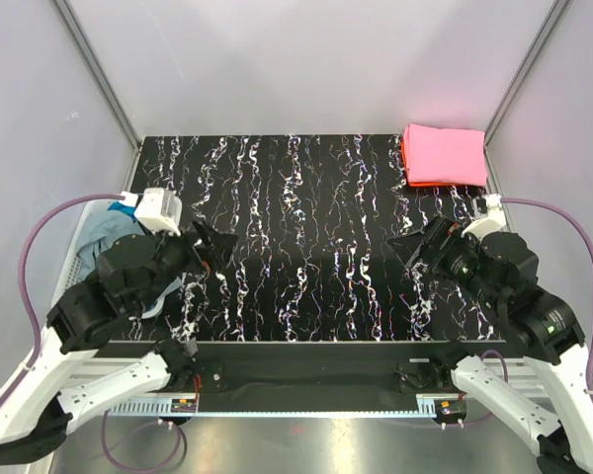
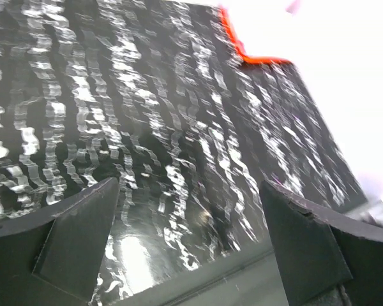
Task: Fold and stack the t-shirts
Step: Grab the tshirt from the pile
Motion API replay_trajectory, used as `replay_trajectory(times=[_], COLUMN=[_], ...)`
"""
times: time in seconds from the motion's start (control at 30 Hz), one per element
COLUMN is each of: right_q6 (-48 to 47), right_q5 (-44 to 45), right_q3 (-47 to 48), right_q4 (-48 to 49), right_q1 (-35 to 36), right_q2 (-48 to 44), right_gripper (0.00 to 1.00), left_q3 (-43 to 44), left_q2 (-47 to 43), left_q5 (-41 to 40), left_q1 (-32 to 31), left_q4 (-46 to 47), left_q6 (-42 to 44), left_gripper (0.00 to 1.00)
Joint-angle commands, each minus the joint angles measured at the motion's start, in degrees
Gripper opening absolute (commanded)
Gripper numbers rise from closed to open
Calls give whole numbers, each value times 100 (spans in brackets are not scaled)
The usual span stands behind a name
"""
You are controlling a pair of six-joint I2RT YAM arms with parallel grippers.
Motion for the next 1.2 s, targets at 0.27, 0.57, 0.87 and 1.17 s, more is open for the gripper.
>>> replay_trajectory(times=[0.27,0.57,0.87,1.17], right_q6=[53,202,80,27], right_q5=[-322,-832,-1148,-1043], right_q3=[-327,-705,-705,-538], right_q4=[384,560,745,815], right_q1=[21,13,13,13], right_q2=[-94,-340,-437,-410], right_gripper=[100,100,100,100], left_q3=[85,-818,-2254,99], left_q2=[1402,1403,1745,1413], left_q5=[-2653,-3240,-2028,115], left_q1=[2022,4418,5395,5098], left_q4=[-1211,-1179,967,1749], left_q6=[-1750,-2586,-2472,-873], left_gripper=[96,93,86,0])
